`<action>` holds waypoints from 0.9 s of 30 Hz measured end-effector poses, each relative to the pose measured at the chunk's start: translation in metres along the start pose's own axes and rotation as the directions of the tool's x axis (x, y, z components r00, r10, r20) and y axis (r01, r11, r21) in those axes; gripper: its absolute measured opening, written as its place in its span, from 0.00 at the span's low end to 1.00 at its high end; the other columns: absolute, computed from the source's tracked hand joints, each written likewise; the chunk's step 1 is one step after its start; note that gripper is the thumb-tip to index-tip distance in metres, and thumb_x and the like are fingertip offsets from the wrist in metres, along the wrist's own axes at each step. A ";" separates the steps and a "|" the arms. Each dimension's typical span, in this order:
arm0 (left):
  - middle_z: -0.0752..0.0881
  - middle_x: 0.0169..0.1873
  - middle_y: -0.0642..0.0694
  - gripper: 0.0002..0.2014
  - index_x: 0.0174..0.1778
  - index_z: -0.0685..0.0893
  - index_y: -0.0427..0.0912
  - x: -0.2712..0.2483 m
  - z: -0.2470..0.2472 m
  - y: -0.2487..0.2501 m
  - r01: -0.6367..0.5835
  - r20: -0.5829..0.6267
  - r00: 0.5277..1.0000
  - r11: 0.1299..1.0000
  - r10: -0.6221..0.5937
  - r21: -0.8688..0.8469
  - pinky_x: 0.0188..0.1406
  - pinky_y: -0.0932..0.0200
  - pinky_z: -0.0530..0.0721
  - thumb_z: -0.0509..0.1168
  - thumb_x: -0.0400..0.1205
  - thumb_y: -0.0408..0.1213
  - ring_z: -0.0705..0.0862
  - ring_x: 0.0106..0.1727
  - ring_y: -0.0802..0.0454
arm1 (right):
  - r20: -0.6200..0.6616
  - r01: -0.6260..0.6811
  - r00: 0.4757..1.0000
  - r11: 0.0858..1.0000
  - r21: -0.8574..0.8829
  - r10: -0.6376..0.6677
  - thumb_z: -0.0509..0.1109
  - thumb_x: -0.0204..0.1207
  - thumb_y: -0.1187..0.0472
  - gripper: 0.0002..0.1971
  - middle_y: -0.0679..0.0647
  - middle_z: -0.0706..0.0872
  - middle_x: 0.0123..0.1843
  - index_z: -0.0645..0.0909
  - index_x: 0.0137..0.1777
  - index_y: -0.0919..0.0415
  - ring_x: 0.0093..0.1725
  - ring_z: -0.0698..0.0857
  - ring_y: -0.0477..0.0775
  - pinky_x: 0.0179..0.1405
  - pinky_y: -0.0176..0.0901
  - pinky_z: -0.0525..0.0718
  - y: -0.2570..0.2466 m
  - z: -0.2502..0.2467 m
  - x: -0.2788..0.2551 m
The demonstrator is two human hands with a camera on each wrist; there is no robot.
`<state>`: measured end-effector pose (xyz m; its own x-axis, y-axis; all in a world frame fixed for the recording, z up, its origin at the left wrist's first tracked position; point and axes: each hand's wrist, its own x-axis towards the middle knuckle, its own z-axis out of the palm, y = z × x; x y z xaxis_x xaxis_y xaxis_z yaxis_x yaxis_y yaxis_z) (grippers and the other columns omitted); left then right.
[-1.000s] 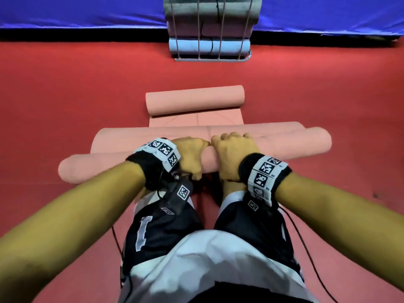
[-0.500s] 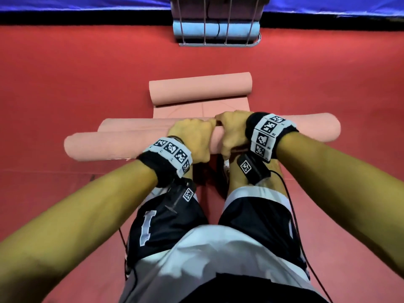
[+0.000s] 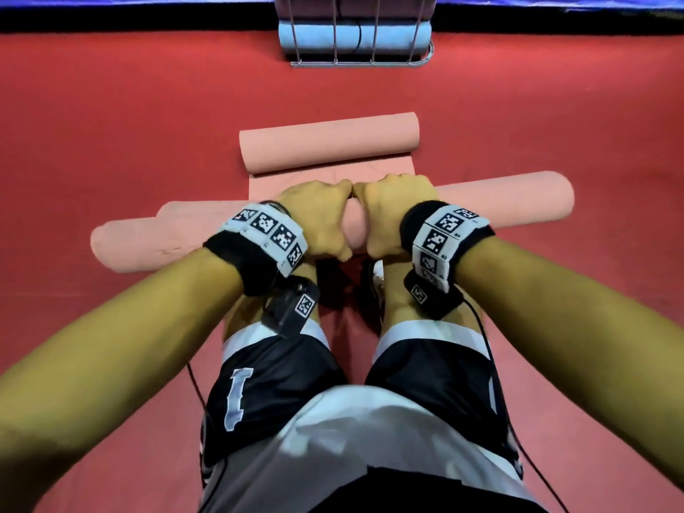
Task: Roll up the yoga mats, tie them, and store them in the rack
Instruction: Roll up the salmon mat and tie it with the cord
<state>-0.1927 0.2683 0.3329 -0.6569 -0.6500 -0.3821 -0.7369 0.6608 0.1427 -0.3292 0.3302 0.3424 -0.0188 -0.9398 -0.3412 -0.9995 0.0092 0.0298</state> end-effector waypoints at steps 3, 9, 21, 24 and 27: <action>0.79 0.64 0.42 0.47 0.75 0.66 0.44 -0.016 0.019 0.006 0.028 -0.177 0.984 0.969 0.016 0.246 0.50 0.45 0.76 0.80 0.65 0.56 0.81 0.62 0.36 | 0.139 0.009 0.990 1.000 0.022 -0.012 0.80 0.54 0.51 0.24 0.48 0.82 0.34 0.82 0.53 0.51 0.34 0.83 0.54 0.30 0.42 0.80 0.004 -0.012 0.018; 0.84 0.53 0.42 0.32 0.67 0.69 0.44 -0.003 0.009 0.003 0.039 -0.193 0.981 0.969 0.009 0.245 0.40 0.48 0.74 0.74 0.69 0.42 0.86 0.51 0.35 | 0.254 0.013 0.967 0.997 0.076 -0.032 0.84 0.43 0.50 0.31 0.50 0.89 0.37 0.84 0.51 0.50 0.37 0.89 0.56 0.39 0.49 0.91 0.008 -0.019 0.040; 0.88 0.50 0.44 0.39 0.65 0.74 0.50 0.015 -0.012 -0.009 0.059 -0.066 0.997 0.992 -0.052 0.115 0.44 0.49 0.82 0.80 0.59 0.55 0.86 0.50 0.36 | -0.201 -0.077 0.977 0.997 -0.007 0.074 0.82 0.62 0.50 0.38 0.55 0.81 0.66 0.71 0.71 0.54 0.66 0.80 0.62 0.65 0.59 0.72 0.011 0.016 0.019; 0.88 0.49 0.43 0.39 0.65 0.74 0.51 0.005 -0.039 -0.007 0.080 -0.096 0.993 0.989 -0.068 0.126 0.45 0.48 0.85 0.80 0.59 0.55 0.87 0.49 0.36 | -0.242 -0.067 0.969 0.997 -0.028 0.058 0.78 0.66 0.51 0.31 0.56 0.83 0.65 0.72 0.68 0.55 0.65 0.81 0.62 0.63 0.55 0.74 0.012 -0.011 0.020; 0.88 0.47 0.41 0.36 0.63 0.74 0.52 -0.005 -0.089 -0.010 0.116 -0.226 0.971 0.976 -0.073 0.183 0.42 0.47 0.84 0.81 0.61 0.53 0.87 0.46 0.34 | -0.363 -0.055 0.931 0.998 -0.029 0.040 0.79 0.66 0.51 0.30 0.57 0.83 0.62 0.74 0.66 0.56 0.63 0.81 0.64 0.59 0.55 0.75 0.017 -0.057 0.018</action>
<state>-0.1963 0.2318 0.4145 -0.6202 -0.7646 -0.1754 -0.7665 0.6382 -0.0722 -0.3452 0.2940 0.3903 -0.0488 -0.9985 0.0250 -0.9958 0.0506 0.0759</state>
